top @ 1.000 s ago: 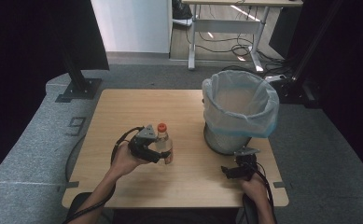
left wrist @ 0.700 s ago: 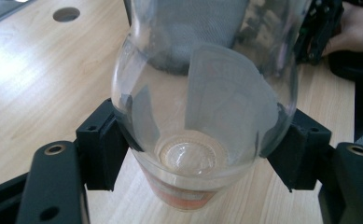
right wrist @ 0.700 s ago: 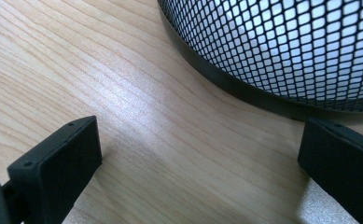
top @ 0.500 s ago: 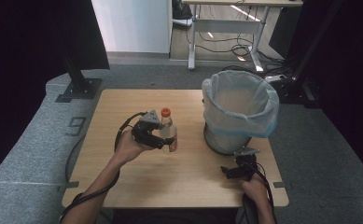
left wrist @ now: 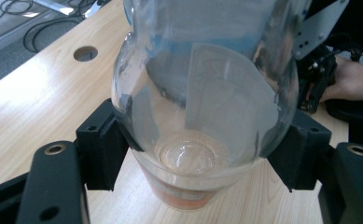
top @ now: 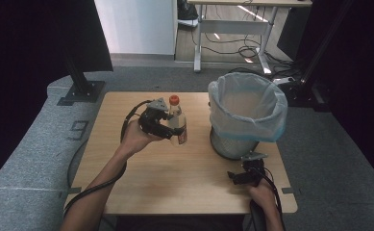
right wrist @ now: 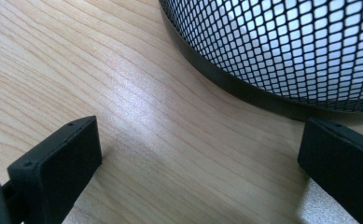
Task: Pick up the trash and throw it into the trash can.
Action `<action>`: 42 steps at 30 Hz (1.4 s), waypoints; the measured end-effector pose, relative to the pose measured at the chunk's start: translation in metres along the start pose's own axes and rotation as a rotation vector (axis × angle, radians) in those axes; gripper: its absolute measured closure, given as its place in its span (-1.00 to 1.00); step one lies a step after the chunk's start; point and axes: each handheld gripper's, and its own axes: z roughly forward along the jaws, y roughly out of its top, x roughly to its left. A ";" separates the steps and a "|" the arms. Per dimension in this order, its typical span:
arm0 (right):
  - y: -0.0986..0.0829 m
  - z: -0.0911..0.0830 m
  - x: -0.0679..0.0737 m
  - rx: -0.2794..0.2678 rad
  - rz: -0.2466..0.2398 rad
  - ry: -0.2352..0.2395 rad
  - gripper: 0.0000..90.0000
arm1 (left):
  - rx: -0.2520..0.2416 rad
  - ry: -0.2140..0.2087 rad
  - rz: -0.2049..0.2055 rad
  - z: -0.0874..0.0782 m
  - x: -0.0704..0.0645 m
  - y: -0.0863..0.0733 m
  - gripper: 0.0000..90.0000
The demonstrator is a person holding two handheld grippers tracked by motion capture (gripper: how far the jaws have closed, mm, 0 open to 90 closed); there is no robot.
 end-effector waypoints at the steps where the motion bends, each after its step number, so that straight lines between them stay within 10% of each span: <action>1: 0.000 0.000 0.000 0.000 0.000 0.000 -1.00 | -0.001 -0.001 -0.001 0.000 0.001 0.003 -0.37; 42: 0.000 0.000 0.001 -0.001 -0.005 0.009 -1.00 | -0.005 0.028 0.029 -0.015 0.015 0.127 -0.37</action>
